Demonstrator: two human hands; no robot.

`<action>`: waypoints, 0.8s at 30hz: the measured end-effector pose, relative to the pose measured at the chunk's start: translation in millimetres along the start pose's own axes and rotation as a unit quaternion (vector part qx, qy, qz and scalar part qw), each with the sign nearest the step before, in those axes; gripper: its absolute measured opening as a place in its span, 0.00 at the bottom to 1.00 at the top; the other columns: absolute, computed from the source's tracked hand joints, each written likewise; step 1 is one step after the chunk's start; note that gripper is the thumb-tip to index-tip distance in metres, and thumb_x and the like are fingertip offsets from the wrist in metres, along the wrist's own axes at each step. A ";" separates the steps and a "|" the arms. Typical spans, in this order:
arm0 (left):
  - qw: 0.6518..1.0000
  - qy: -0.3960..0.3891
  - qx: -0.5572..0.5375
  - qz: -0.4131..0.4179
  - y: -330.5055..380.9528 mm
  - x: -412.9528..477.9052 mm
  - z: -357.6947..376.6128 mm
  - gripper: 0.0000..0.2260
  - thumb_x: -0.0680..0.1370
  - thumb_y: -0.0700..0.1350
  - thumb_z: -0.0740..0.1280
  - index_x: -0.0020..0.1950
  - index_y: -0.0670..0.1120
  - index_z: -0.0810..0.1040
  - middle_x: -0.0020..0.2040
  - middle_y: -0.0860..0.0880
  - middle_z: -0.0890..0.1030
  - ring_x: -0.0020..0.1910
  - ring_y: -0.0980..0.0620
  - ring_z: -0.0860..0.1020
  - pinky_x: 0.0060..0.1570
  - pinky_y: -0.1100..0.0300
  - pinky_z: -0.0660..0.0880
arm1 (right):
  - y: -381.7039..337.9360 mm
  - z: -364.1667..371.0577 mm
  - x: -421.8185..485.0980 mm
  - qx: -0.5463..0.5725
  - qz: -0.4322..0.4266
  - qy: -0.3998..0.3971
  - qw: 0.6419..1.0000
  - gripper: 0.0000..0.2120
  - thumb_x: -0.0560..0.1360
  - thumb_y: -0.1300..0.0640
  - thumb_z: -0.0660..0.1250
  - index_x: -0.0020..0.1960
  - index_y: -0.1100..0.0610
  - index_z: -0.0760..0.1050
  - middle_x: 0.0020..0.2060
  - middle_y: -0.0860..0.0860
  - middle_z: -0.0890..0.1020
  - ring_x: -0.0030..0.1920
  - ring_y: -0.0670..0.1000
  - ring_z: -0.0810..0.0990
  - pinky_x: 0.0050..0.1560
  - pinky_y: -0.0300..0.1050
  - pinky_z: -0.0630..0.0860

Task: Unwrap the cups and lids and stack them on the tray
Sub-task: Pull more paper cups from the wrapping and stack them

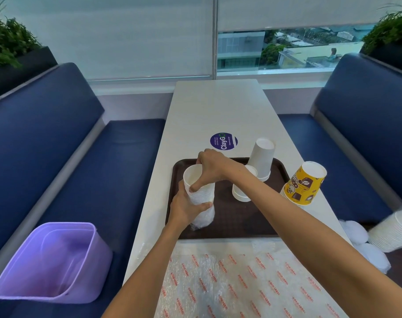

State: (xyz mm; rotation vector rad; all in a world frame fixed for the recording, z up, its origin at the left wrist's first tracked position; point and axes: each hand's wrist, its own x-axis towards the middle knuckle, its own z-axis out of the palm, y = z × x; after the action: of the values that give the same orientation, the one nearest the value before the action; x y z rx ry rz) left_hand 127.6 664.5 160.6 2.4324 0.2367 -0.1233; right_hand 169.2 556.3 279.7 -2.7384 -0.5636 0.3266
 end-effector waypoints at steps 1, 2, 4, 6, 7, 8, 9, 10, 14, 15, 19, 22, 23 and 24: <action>1.000 0.000 -0.012 -0.002 -0.6 -0.3 0.4 0.45 0.69 0.62 0.71 0.76 0.51 0.49 0.75 0.50 0.61 0.73 0.50 0.63 0.69 0.60 0.61 | -0.6 -1.0 0.2 0.001 0.001 -0.001 1.000 0.34 0.65 0.42 0.76 0.63 0.60 0.71 0.55 0.55 0.77 0.48 0.50 0.74 0.43 0.39 0.70; 1.000 0.003 -0.023 -0.002 -1.2 -0.7 0.7 0.45 0.68 0.62 0.72 0.76 0.51 0.50 0.75 0.50 0.62 0.72 0.50 0.64 0.69 0.60 0.62 | -1.1 -2.6 0.6 0.008 0.003 -0.001 1.000 0.34 0.66 0.42 0.76 0.63 0.60 0.70 0.55 0.55 0.77 0.49 0.51 0.74 0.42 0.39 0.69; 0.999 0.011 -0.040 0.004 -1.6 -1.8 -0.7 0.45 0.67 0.60 0.74 0.76 0.50 0.52 0.74 0.50 0.64 0.71 0.49 0.65 0.68 0.60 0.63 | -2.1 -6.7 2.3 0.026 0.006 -0.004 1.000 0.35 0.66 0.43 0.76 0.64 0.60 0.68 0.56 0.54 0.77 0.51 0.52 0.75 0.42 0.40 0.69; 0.999 0.015 -0.040 0.012 -1.1 -2.3 -1.8 0.45 0.68 0.60 0.74 0.76 0.50 0.53 0.74 0.50 0.64 0.71 0.49 0.66 0.68 0.60 0.64 | -2.9 -9.5 3.8 0.025 0.006 -0.015 1.000 0.35 0.67 0.43 0.75 0.65 0.59 0.67 0.58 0.54 0.76 0.54 0.53 0.76 0.43 0.41 0.69; 0.999 0.013 -0.037 0.014 -0.2 -2.7 -2.8 0.45 0.68 0.59 0.74 0.76 0.50 0.53 0.74 0.50 0.64 0.71 0.49 0.66 0.68 0.60 0.64 | -2.9 -10.4 3.6 0.023 0.006 -0.019 1.000 0.35 0.67 0.43 0.75 0.66 0.59 0.66 0.59 0.54 0.76 0.55 0.53 0.75 0.44 0.41 0.69; 0.999 0.010 -0.046 0.014 -0.4 -2.7 -3.4 0.45 0.68 0.58 0.75 0.76 0.49 0.53 0.73 0.50 0.65 0.70 0.49 0.67 0.68 0.59 0.64 | -2.2 -11.3 3.3 0.029 0.007 -0.019 0.999 0.35 0.68 0.43 0.74 0.67 0.58 0.66 0.60 0.53 0.76 0.57 0.53 0.75 0.45 0.41 0.69; 0.998 0.007 -0.063 0.016 -0.4 -2.7 -3.8 0.45 0.67 0.57 0.75 0.76 0.49 0.54 0.73 0.49 0.66 0.70 0.49 0.68 0.67 0.59 0.65 | -0.9 -13.0 2.2 0.046 0.009 -0.013 0.999 0.35 0.68 0.43 0.74 0.68 0.57 0.65 0.62 0.53 0.75 0.58 0.54 0.75 0.46 0.41 0.69; 0.997 0.003 -0.075 0.015 -0.3 -1.2 -4.0 0.45 0.67 0.56 0.76 0.76 0.49 0.54 0.73 0.49 0.66 0.69 0.48 0.68 0.67 0.58 0.66 | 0.5 -16.1 0.2 0.077 0.012 -0.003 0.997 0.35 0.69 0.43 0.73 0.69 0.55 0.65 0.63 0.52 0.74 0.60 0.54 0.74 0.48 0.41 0.69; 0.998 -0.024 -0.052 0.004 0.1 3.3 -4.8 0.44 0.70 0.57 0.73 0.76 0.49 0.51 0.75 0.48 0.63 0.72 0.48 0.65 0.67 0.59 0.64 | 13.1 -37.1 -12.9 0.211 0.018 0.079 0.974 0.26 0.70 0.46 0.72 0.65 0.50 0.70 0.56 0.48 0.75 0.54 0.49 0.75 0.46 0.37 0.70; 0.998 -0.026 -0.057 -0.006 0.7 5.3 -4.1 0.44 0.70 0.57 0.73 0.76 0.49 0.51 0.75 0.47 0.63 0.71 0.48 0.65 0.67 0.59 0.64 | 19.0 -41.3 -16.8 0.234 0.024 0.091 0.968 0.22 0.71 0.47 0.73 0.62 0.50 0.71 0.51 0.47 0.75 0.50 0.47 0.76 0.42 0.35 0.69; 0.999 -0.014 -0.047 0.006 -2.1 3.8 -5.9 0.46 0.69 0.58 0.74 0.76 0.51 0.49 0.75 0.50 0.61 0.72 0.47 0.64 0.68 0.58 0.63 | 42.9 -39.2 -31.0 0.266 0.068 0.061 0.960 0.21 0.71 0.50 0.73 0.58 0.51 0.66 0.43 0.42 0.71 0.44 0.44 0.72 0.40 0.35 0.69; 0.995 -0.005 -0.095 0.027 -4.6 3.1 -5.8 0.46 0.65 0.55 0.78 0.75 0.51 0.53 0.73 0.49 0.66 0.70 0.46 0.68 0.66 0.56 0.67 | 53.3 -25.2 -36.7 0.281 0.088 0.002 0.956 0.23 0.71 0.52 0.73 0.60 0.51 0.65 0.45 0.47 0.73 0.43 0.47 0.73 0.43 0.39 0.71; 0.995 -0.003 -0.097 0.028 -5.7 2.1 -6.1 0.46 0.65 0.55 0.78 0.75 0.51 0.54 0.73 0.49 0.66 0.70 0.46 0.68 0.66 0.55 0.67 | 54.9 -21.0 -37.3 0.281 0.087 -0.016 0.956 0.24 0.71 0.53 0.73 0.61 0.52 0.66 0.47 0.49 0.74 0.43 0.46 0.74 0.44 0.40 0.72; 0.995 -0.001 -0.099 0.028 -5.6 2.1 -5.7 0.46 0.65 0.54 0.78 0.75 0.51 0.54 0.73 0.49 0.66 0.70 0.46 0.68 0.67 0.55 0.67 | 56.1 -17.3 -37.4 0.272 0.085 -0.031 0.958 0.24 0.71 0.53 0.73 0.62 0.53 0.66 0.49 0.50 0.74 0.43 0.46 0.74 0.45 0.39 0.73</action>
State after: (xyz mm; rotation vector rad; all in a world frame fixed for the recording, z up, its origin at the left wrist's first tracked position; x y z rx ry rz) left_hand 128.7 672.7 161.1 2.2397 0.1718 -0.0741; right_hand 159.8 487.3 281.4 -2.2464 -0.2068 0.5246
